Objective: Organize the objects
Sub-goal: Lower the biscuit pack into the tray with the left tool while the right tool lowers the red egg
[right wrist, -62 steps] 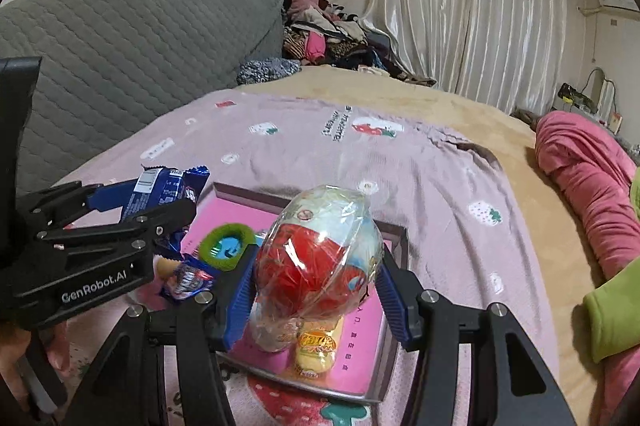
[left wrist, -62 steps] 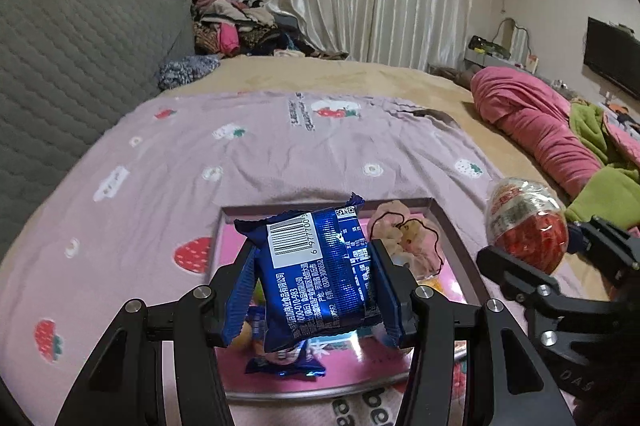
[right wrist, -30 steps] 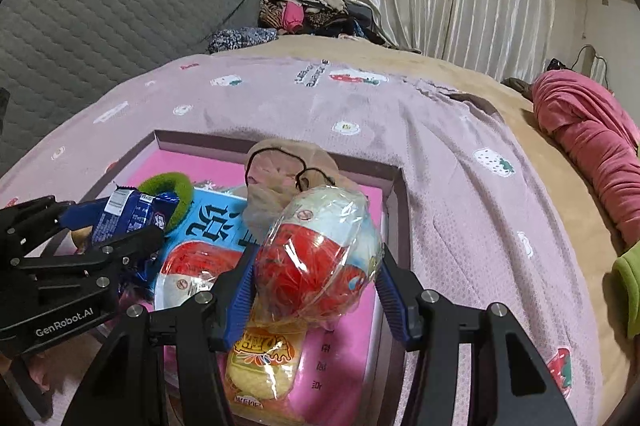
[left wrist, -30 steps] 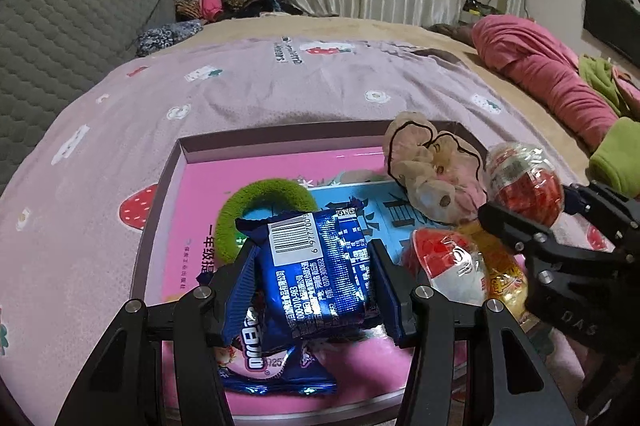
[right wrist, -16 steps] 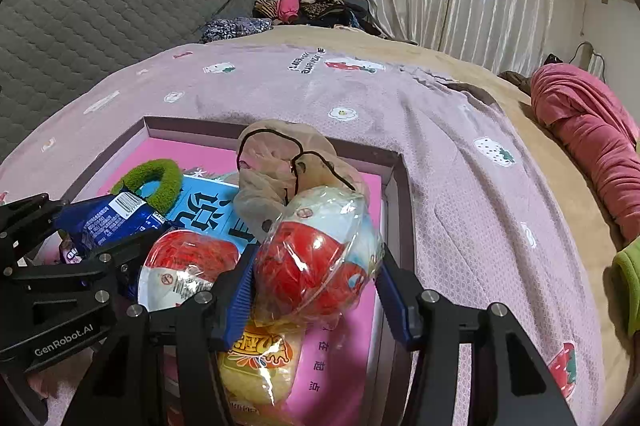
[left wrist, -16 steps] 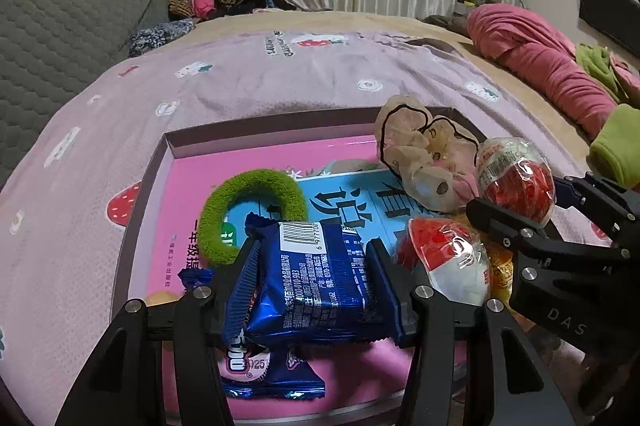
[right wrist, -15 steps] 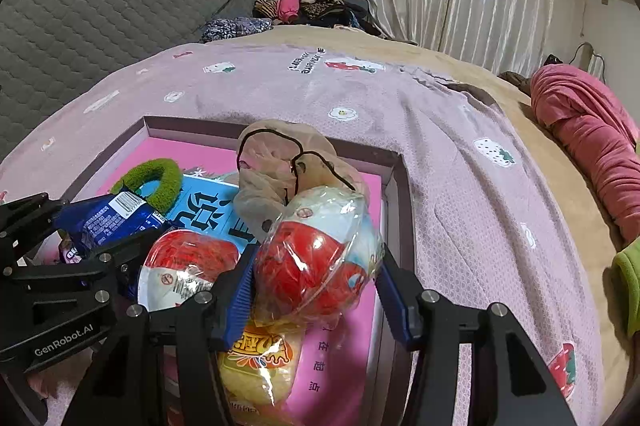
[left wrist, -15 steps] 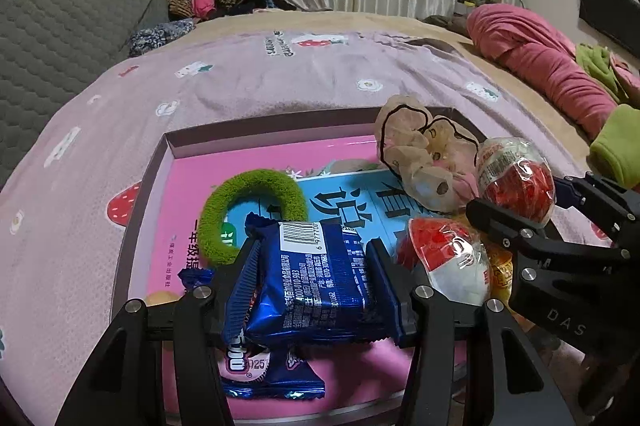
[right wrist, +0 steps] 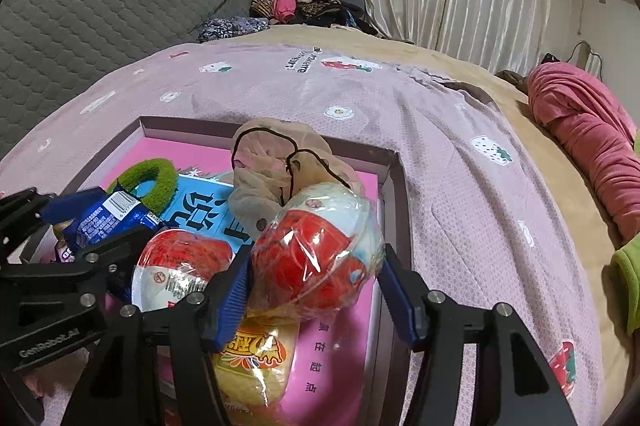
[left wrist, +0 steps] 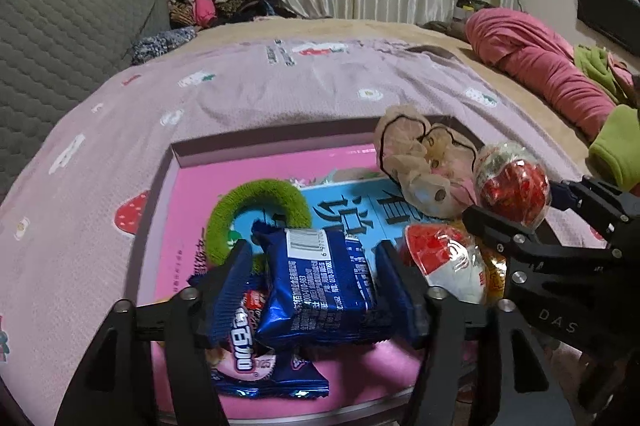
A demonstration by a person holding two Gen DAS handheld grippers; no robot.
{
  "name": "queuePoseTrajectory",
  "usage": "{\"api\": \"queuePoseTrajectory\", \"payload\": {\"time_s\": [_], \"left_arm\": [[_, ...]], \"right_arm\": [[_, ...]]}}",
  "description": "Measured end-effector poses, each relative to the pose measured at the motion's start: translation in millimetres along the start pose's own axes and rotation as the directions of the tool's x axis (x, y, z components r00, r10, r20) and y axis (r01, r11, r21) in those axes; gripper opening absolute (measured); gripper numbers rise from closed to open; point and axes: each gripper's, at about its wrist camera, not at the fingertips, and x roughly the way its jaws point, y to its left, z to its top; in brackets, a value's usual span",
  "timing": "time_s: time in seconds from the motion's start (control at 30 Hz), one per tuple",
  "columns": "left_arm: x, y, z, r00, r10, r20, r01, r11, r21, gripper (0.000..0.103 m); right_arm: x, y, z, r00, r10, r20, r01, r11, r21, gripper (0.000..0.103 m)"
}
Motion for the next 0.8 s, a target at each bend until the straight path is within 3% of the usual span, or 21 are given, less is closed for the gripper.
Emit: {"api": "queuePoseTrajectory", "payload": {"time_s": [0.27, 0.8], "left_arm": [[-7, 3, 3, 1.0, 0.017, 0.024, -0.017, 1.0, -0.005, 0.075], [-26, 11, 9, 0.998, 0.037, 0.058, -0.034, 0.999, -0.038, 0.078]], "right_arm": [[-1, -3, 1, 1.0, -0.023, -0.006, 0.023, 1.0, 0.003, 0.069], [-18, -8, 5, 0.999, -0.024, 0.036, 0.023, 0.999, 0.024, 0.072]]}}
